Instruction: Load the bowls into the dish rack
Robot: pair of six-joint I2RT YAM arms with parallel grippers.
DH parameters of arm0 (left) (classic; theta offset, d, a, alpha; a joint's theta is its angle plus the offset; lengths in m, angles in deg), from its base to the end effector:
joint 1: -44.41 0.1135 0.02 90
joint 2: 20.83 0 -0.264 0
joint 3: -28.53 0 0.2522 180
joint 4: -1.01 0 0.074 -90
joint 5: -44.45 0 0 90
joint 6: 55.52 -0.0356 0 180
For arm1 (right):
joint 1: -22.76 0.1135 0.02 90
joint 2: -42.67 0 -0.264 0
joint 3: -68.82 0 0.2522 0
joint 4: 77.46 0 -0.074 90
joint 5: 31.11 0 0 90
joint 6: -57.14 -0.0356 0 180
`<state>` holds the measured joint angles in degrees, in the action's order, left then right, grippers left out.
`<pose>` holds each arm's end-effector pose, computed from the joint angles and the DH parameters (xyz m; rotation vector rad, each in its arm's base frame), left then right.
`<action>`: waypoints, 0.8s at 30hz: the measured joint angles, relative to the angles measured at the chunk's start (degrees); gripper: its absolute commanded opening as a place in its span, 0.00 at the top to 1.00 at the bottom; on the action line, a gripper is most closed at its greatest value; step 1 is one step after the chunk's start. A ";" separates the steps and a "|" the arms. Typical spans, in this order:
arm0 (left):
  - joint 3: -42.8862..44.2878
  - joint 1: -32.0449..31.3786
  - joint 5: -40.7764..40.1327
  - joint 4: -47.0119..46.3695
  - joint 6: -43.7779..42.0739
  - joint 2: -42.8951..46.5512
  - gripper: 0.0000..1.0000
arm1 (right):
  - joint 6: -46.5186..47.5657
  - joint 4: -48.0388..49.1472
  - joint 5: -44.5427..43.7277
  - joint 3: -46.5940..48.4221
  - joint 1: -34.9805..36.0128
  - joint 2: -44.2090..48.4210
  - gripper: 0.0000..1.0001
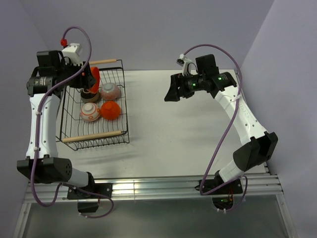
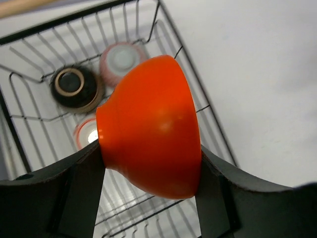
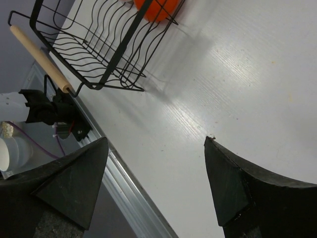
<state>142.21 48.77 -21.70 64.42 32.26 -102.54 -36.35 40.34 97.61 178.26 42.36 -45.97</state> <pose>0.2871 0.0075 0.4527 0.2069 2.0789 -0.3707 0.2995 0.1303 0.3997 -0.6717 2.1876 0.9823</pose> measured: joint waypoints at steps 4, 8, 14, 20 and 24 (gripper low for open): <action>0.48 -0.04 -6.32 6.29 -6.73 -3.21 1.00 | 0.44 -0.46 -0.42 0.00 -0.26 0.00 0.15; -2.60 -0.04 -12.81 9.33 -10.08 -3.93 1.00 | 0.52 -0.48 -0.92 0.00 -0.57 0.00 0.15; -5.92 -1.18 -24.98 12.17 -10.36 -4.13 1.00 | 0.63 -0.48 -1.46 -0.09 -0.68 0.00 0.15; -11.67 -3.10 -36.04 12.57 -10.49 -4.15 1.00 | 0.70 -0.44 -1.64 -0.24 -0.74 0.00 0.15; -16.24 -5.90 -42.58 12.76 -10.34 -4.15 1.00 | 0.85 -0.20 -1.64 -1.42 -0.76 0.00 0.15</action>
<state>125.97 42.87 -64.28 77.18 21.92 -106.70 -35.50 40.14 95.97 176.84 41.59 -45.97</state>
